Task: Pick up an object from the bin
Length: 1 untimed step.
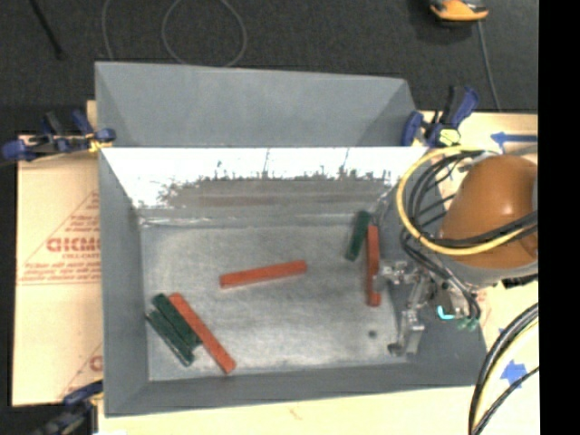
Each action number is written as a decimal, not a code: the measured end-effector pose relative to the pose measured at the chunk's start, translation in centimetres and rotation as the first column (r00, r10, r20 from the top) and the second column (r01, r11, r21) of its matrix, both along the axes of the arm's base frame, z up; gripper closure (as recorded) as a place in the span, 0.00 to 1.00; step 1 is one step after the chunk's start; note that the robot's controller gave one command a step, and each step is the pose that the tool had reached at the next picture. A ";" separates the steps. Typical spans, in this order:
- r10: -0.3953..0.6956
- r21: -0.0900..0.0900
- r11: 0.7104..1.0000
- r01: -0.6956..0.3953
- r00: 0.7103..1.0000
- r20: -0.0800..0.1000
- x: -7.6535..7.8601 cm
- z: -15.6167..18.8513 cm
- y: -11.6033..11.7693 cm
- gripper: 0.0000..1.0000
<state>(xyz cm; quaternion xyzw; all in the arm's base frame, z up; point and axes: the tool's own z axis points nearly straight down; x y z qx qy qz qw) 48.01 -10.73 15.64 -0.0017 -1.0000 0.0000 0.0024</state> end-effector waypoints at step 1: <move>0.322 -0.001 0.947 -0.322 0.947 0.010 1.2 -8.5 5.9 0.00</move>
Offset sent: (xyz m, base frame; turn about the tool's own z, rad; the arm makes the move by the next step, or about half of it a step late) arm 0.0099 0.0588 -0.0847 -0.3276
